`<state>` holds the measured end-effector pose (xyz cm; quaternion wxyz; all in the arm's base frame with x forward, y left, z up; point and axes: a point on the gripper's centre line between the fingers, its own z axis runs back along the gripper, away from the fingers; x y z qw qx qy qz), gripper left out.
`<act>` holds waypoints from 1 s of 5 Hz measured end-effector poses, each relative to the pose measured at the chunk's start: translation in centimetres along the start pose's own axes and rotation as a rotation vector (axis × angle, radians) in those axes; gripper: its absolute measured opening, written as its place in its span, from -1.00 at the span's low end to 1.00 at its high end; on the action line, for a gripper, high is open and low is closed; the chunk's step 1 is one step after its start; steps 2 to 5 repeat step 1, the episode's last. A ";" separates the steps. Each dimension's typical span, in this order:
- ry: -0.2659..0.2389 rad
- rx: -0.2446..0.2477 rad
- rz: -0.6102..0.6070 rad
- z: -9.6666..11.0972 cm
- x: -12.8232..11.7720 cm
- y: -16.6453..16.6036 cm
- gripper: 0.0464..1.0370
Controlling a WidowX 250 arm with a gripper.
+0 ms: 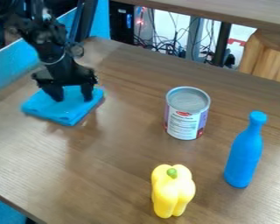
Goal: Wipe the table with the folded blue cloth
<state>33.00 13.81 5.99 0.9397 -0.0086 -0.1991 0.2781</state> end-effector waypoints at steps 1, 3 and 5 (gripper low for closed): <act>0.014 0.077 0.031 3.1 3.6 0.4 0.93; 0.014 0.077 0.031 3.1 3.6 0.4 0.93; 0.014 0.077 0.031 3.1 3.6 0.4 0.93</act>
